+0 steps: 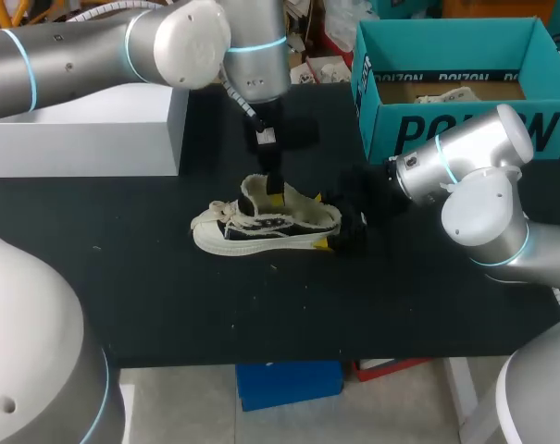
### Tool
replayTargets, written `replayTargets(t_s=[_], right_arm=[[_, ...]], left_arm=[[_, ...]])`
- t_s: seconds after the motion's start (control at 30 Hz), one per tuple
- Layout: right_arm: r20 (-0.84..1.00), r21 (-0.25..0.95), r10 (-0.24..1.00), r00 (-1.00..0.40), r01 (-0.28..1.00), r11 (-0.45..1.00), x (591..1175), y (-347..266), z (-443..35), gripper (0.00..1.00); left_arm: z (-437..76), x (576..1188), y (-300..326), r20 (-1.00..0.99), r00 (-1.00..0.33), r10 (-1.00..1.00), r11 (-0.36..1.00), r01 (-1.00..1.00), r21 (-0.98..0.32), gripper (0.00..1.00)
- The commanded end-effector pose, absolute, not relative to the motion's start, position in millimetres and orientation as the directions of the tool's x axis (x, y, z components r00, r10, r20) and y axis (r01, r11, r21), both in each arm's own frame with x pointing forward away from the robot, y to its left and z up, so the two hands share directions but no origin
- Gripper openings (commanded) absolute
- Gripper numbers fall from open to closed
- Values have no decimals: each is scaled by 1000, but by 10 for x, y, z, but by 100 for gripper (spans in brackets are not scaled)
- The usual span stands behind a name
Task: Take the shoe out of the shoebox, open the shoe tongue, remove and reinsert the insole, then place the shoe into the shoebox
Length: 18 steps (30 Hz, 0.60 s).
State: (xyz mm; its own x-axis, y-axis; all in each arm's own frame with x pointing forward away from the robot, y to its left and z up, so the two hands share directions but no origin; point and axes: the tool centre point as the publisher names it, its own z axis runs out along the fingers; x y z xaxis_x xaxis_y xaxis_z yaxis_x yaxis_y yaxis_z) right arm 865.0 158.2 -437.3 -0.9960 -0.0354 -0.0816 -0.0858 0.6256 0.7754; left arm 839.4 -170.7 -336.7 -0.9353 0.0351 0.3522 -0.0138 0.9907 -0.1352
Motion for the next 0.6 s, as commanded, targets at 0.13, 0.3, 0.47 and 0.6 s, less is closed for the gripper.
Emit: replayTargets(t_s=[0.13, 0.3, 0.47, 0.6], right_arm=[[-81, 775, -34, -996, -84, 626, 8658, 1587, -4408, 0], [-81, 775, -34, -996, -84, 626, 8658, 1587, -4408, 0], [-81, 775, -34, -996, -84, 626, 8658, 1587, -4408, 0], [-81, 775, -34, -996, -84, 626, 8658, 1587, -4408, 0]], left_arm=[[-3533, 8359, -1725, 360, -932, 38, 992, -7, -125, 0], [-3674, 8320, -1731, 393, -918, 46, 992, -5, -129, 0], [-3789, 8271, -1739, 409, -911, 47, 993, -1, -118, 0], [-3839, 8257, -1738, 415, -909, 46, 993, -2, -115, 0]])
